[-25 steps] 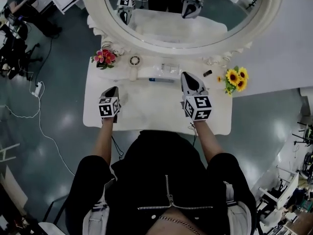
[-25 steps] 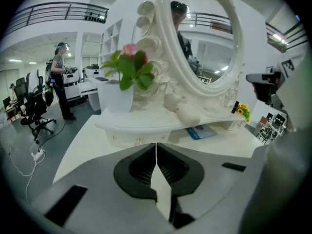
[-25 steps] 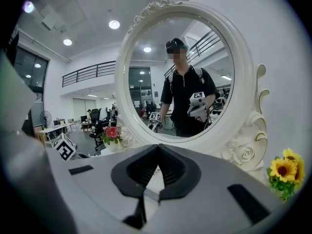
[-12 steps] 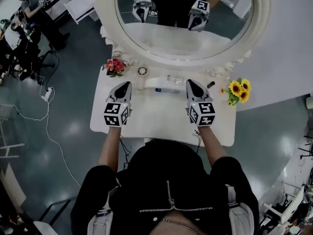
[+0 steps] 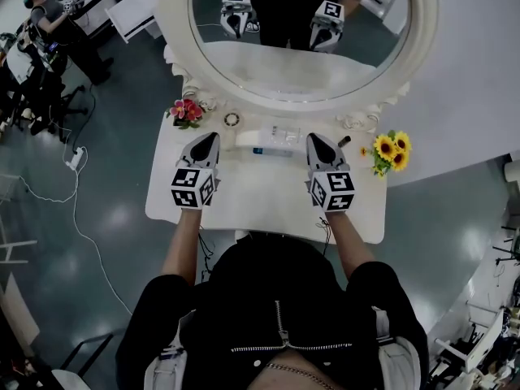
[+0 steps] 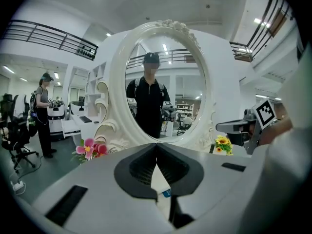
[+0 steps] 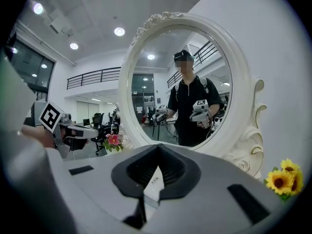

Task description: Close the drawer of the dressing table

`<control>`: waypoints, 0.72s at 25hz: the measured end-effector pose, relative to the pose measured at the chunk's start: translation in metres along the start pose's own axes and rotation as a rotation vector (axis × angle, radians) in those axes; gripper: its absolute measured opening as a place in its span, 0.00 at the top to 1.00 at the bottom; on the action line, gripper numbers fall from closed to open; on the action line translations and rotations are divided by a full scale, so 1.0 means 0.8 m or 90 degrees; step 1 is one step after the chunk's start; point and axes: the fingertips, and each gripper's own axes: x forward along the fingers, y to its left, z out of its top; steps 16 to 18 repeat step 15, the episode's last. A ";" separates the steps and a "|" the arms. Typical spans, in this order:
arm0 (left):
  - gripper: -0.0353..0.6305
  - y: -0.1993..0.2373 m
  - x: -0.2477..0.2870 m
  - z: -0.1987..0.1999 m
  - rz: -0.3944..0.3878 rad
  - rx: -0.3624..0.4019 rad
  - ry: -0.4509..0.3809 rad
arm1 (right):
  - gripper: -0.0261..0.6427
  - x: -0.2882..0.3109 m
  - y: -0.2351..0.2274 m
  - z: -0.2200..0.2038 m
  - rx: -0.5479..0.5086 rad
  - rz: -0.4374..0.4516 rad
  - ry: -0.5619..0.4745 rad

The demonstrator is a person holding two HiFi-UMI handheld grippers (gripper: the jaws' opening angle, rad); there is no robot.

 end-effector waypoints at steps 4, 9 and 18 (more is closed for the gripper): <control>0.91 -0.004 -0.001 0.002 -0.006 -0.008 -0.008 | 0.96 -0.004 0.000 -0.004 -0.002 0.000 0.003; 0.91 -0.009 -0.004 -0.001 -0.011 -0.002 -0.004 | 0.96 -0.007 0.002 -0.006 -0.004 0.002 0.004; 0.91 -0.002 -0.001 0.003 -0.011 0.007 -0.004 | 0.96 -0.001 0.004 -0.003 -0.002 -0.001 0.000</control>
